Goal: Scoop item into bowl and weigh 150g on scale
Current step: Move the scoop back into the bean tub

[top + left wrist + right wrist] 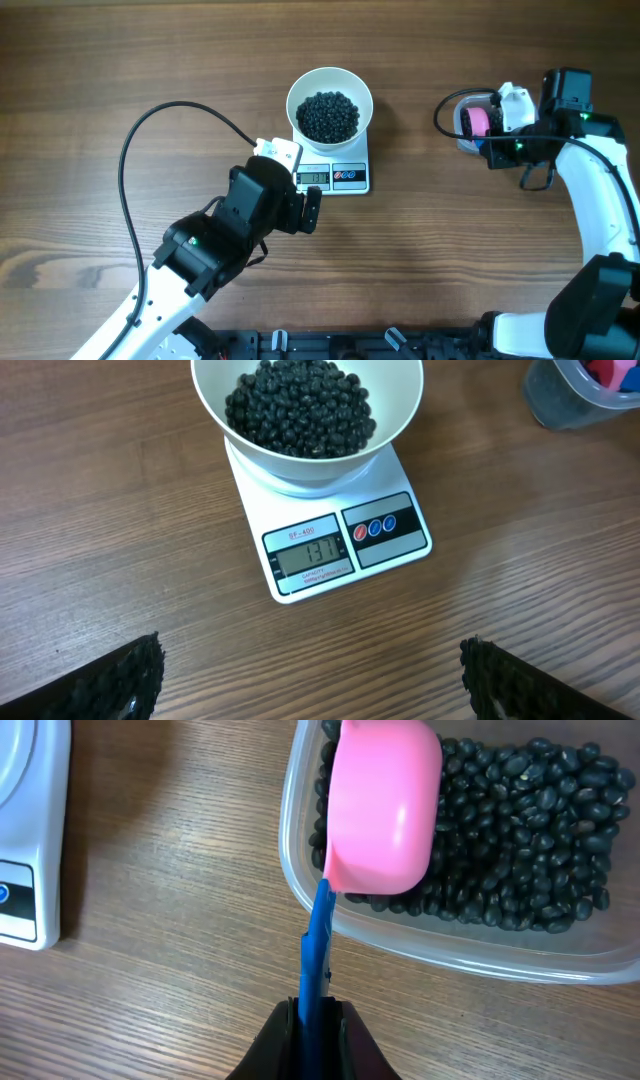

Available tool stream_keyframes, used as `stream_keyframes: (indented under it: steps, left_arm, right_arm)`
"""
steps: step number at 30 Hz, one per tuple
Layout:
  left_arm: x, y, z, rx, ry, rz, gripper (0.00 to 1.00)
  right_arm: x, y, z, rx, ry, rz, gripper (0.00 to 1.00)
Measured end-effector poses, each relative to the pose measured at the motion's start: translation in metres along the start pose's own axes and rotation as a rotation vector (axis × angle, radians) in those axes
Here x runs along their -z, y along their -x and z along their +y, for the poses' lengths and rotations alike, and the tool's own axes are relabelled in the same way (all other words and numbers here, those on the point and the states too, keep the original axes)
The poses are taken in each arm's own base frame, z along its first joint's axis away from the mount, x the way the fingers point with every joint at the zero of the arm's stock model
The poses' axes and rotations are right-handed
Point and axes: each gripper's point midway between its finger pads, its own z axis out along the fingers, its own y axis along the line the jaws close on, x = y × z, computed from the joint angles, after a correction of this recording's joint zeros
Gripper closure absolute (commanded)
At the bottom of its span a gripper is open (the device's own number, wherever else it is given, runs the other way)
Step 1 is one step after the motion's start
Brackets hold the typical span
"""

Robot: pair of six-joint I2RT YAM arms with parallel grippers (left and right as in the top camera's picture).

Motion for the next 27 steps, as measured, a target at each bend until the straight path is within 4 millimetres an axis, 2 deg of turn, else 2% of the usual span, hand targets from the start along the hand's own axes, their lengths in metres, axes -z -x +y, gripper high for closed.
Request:
stream_keyframes:
  steps: [5,17,27]
  left_arm:
    - [0.0,0.0,0.0,0.0,0.0,0.0,0.0]
    - [0.0,0.0,0.0,0.0,0.0,0.0,0.0]
    - [0.0,0.0,0.0,0.0,0.0,0.0,0.0]
  right_arm:
    - [0.006,-0.001,-0.008,-0.064,0.065,-0.036,0.96]
    - [0.009,0.003,-0.007,-0.112,0.156,-0.081,0.96]
    - [0.022,0.003,-0.026,-0.231,0.219,-0.152,0.96]
